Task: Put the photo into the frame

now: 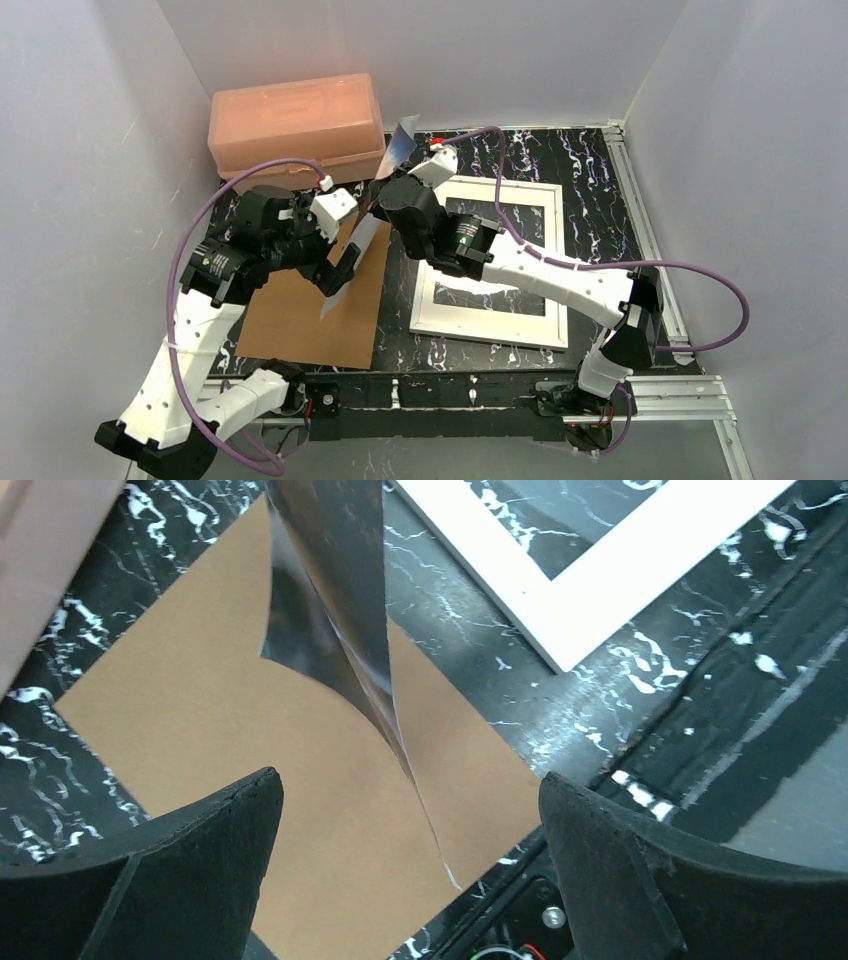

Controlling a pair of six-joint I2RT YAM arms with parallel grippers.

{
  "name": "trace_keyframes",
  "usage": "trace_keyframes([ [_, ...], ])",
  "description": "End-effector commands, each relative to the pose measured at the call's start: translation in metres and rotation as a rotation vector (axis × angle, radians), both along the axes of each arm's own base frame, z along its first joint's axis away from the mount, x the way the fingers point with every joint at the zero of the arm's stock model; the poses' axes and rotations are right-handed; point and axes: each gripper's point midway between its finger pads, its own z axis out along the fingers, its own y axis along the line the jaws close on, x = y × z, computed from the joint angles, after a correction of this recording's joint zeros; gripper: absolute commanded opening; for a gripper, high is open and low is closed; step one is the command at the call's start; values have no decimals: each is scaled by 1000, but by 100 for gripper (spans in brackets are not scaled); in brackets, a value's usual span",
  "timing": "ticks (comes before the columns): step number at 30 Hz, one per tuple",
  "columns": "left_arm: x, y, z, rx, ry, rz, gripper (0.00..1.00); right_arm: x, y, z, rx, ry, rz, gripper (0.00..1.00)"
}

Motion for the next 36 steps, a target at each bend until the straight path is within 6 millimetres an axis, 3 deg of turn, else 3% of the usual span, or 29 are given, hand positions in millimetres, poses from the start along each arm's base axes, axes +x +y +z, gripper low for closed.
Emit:
trace_keyframes([
  [1, 30, 5, -2, 72, -82, 95, 98, 6, 0, 45, 150, -52, -43, 1],
  [5, 43, 8, -3, 85, -126, 137, 95, 3, 6, 51, 190, -51, -15, 1],
  [8, 41, 1, 0, 47, -126, 114, 82, -2, 8, 54, 227, -42, 15, 1],
  [15, 33, -9, 1, -2, -69, 92, 39, -12, 17, 60, 302, -26, 90, 1],
  [19, 38, 5, 8, 29, -94, 176, 12, -19, 28, 62, 307, -39, 159, 3],
  [20, 38, 10, 13, 36, -112, 199, 6, -21, 29, 62, 294, -46, 176, 9],
  [21, 38, 14, 19, 37, -132, 218, 1, -25, 30, 62, 263, -65, 209, 24],
  [22, 37, 18, 27, 30, -159, 232, 0, -28, 28, 61, 227, -84, 235, 37],
  [25, 27, 22, 55, -19, -234, 236, 0, -38, 15, 59, 114, -153, 339, 86],
  [26, 23, 22, 63, -38, -248, 225, 0, -41, 9, 53, 85, -162, 376, 96],
  [32, -4, 17, 102, -147, -279, 177, 0, -62, -52, 38, 98, -276, 618, 99],
  [36, -14, 13, 129, -216, -311, 155, 0, -92, -89, 31, 102, -440, 796, 99],
])
